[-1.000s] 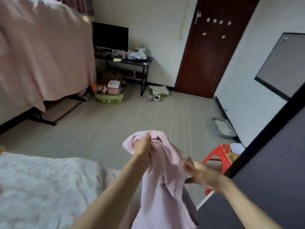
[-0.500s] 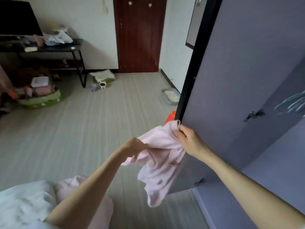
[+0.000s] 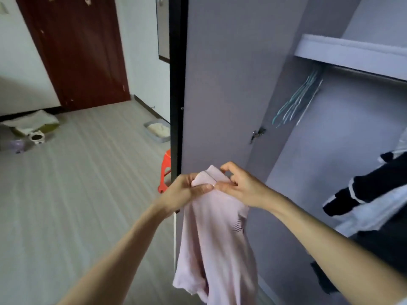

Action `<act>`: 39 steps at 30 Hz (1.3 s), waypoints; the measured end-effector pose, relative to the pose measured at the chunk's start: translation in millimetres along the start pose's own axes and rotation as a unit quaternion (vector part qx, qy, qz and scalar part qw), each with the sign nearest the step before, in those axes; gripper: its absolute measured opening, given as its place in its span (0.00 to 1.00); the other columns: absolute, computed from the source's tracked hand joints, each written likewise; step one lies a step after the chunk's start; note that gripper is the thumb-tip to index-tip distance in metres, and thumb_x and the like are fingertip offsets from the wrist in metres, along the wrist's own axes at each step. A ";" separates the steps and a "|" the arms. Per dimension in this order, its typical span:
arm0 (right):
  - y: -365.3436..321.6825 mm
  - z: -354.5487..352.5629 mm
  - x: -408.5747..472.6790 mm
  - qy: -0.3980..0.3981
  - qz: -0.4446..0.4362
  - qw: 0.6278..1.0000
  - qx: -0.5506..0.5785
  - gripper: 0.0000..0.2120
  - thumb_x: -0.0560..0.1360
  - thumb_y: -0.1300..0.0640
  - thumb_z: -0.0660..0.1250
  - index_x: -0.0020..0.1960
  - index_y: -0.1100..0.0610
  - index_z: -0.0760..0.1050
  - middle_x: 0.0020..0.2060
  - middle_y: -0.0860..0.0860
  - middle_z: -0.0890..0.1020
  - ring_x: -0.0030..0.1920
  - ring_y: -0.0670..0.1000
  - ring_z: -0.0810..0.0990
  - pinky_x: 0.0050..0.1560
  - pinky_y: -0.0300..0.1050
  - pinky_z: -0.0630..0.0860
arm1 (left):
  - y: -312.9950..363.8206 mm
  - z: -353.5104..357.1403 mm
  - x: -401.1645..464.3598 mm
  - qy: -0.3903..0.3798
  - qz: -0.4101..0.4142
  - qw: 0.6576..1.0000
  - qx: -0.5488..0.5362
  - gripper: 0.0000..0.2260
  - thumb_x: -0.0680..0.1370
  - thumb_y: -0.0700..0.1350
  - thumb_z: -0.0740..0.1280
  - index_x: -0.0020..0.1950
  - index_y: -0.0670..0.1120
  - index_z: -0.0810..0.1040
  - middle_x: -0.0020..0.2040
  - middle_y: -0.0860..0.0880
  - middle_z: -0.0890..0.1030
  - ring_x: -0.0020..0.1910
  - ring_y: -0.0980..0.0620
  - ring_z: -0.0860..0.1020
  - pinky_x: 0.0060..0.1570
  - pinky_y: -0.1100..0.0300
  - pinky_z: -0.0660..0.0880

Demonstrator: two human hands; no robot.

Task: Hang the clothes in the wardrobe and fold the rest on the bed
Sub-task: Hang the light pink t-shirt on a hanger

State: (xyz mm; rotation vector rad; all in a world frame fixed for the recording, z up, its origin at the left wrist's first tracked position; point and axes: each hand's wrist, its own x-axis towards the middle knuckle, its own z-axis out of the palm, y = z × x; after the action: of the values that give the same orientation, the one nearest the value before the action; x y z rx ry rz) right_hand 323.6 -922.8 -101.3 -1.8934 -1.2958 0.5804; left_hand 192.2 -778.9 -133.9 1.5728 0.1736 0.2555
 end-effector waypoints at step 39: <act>253.5 -292.0 170.0 0.488 0.256 0.805 0.220 0.20 0.78 0.59 0.63 0.28 0.57 0.66 0.26 0.53 0.68 0.28 0.49 0.64 0.39 0.43 0.63 | 40.5 110.8 327.4 0.226 0.187 0.927 0.233 0.11 0.72 0.44 0.74 0.37 0.59 0.77 0.32 0.64 0.79 0.31 0.68 0.73 0.35 0.75 0.67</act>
State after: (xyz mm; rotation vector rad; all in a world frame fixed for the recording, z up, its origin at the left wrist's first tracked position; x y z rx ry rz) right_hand 745.7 -913.0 -115.1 -1.7082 0.0346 0.0676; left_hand 535.0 -798.3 -76.6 1.9956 0.3080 0.9363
